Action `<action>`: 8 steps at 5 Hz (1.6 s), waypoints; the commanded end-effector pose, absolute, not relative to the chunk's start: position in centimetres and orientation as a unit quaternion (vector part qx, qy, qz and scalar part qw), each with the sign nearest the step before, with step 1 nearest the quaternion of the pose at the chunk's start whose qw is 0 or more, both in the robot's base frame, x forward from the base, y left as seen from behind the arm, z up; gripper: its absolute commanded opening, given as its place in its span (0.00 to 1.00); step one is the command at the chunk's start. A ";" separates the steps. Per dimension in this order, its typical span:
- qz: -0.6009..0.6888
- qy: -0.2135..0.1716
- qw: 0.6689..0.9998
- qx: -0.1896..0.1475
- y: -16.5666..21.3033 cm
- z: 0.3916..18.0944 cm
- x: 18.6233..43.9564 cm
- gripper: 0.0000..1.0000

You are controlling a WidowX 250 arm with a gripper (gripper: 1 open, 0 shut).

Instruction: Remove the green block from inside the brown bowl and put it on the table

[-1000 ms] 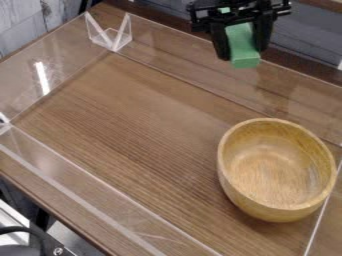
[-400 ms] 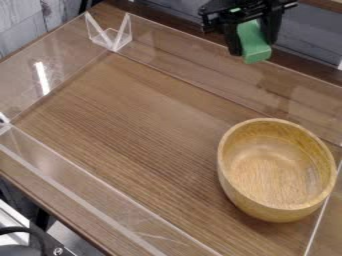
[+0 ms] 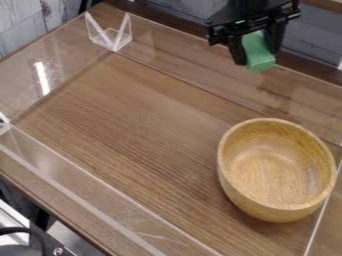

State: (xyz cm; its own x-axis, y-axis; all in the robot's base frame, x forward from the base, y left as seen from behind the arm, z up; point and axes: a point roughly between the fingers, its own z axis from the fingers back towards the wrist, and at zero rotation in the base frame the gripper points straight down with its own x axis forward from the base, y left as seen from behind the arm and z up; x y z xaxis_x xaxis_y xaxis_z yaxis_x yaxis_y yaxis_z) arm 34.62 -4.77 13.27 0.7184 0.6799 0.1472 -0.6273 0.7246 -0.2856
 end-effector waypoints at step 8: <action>0.364 -0.176 0.904 -0.136 -5.6 15.6 35.2 0.00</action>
